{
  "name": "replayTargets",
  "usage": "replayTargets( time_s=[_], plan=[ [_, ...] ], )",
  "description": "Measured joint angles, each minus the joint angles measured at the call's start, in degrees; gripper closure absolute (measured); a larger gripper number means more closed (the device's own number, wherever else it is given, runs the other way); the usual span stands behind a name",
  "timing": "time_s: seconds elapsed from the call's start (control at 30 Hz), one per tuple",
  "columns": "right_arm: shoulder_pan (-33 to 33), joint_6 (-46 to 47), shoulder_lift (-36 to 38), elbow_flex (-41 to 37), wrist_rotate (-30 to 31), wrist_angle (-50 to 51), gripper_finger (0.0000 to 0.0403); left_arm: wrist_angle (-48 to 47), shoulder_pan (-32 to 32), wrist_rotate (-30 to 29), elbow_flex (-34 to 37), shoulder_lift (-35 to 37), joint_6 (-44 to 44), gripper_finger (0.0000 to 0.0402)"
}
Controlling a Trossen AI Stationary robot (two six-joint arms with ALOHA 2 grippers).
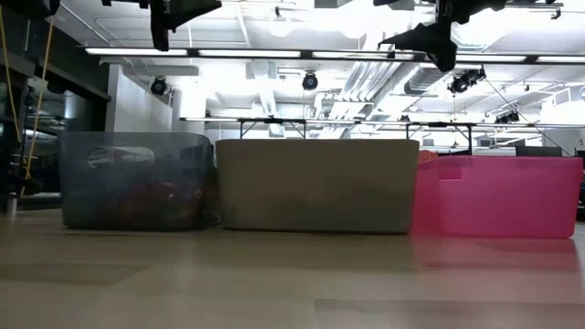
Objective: Sort candy
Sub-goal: Put the red candy into the black bin
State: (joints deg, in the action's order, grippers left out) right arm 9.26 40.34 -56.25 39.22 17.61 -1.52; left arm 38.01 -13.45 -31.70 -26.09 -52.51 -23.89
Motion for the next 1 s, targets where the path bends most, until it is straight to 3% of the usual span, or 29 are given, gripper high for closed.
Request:
replayTargets(
  time_s=[0.73,0.8,0.9,1.0],
  plan=[
    [0.0,1.7,0.0,0.0,0.0,0.2,0.0139,-0.9,0.0,0.0,0.0,0.0,-1.1,0.0183],
    [0.0,1.7,0.0,0.0,0.0,0.5,0.0139,-2.1,0.0,-2.0,-0.2,0.0,-2.6,0.0183],
    [0.0,1.7,0.0,0.0,0.0,0.5,0.0139,-16.2,1.3,-8.3,-3.6,-0.1,-9.3,0.0183],
    [0.0,0.5,0.0,0.0,-0.3,0.5,0.0139,-38.8,6.3,-6.5,-10.9,-0.7,-17.2,0.0183]
  ],
)
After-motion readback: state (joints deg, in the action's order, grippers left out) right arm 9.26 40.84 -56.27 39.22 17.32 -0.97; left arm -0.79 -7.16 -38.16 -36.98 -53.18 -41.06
